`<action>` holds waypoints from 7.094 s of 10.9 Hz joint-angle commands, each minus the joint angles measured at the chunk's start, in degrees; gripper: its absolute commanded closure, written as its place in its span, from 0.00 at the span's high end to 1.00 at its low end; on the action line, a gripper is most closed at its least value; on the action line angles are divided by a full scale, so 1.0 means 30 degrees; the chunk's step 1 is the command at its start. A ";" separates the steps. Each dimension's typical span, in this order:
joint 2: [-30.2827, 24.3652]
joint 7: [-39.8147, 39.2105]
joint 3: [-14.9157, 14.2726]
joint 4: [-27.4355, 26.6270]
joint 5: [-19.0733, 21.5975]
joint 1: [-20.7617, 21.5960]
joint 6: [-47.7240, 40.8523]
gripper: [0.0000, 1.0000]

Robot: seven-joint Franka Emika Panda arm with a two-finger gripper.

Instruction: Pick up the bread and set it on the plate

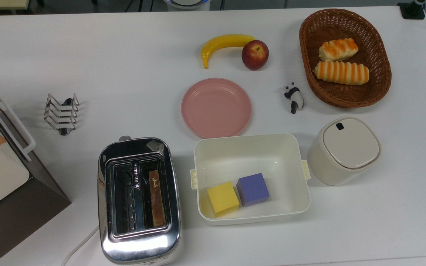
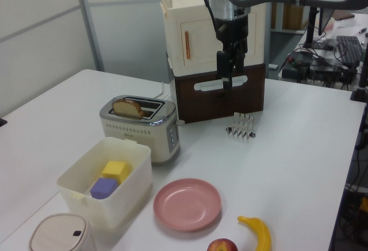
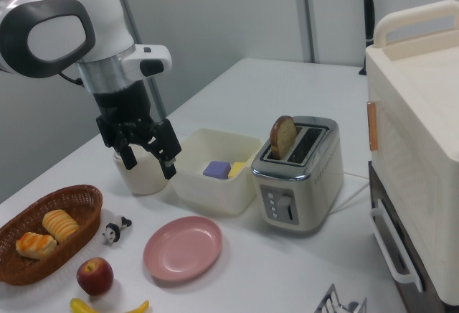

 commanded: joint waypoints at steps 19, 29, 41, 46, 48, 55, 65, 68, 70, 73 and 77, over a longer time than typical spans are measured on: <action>0.2437 0.0235 0.0033 0.0065 0.0277 0.0162 0.4223 1.00; 0.7887 0.0499 0.0092 0.1295 0.0101 0.0631 1.6204 1.00; 1.0938 0.0060 0.0004 0.1354 -0.1715 0.0837 2.3571 0.00; 1.0181 0.0060 -0.0113 0.1735 -0.1686 0.0777 2.3483 0.00; 0.9302 0.0089 -0.0113 0.1735 -0.1657 0.0807 2.3483 0.00; 0.5142 0.0060 0.0092 0.1705 -0.0608 0.0807 1.5270 0.00; 0.4166 -0.6260 0.0326 0.1472 0.3265 0.1655 -0.0564 0.00; 0.5862 -0.9683 0.0297 0.1295 0.3148 0.2388 -0.0950 0.00; 0.7386 -0.9727 0.0297 0.1441 0.3119 0.2447 -0.0688 0.00; 0.7686 -0.8968 0.0297 0.1383 0.3060 0.2448 0.0688 0.76; 0.7745 -0.8847 0.0180 0.1442 0.2855 0.2389 0.0602 1.00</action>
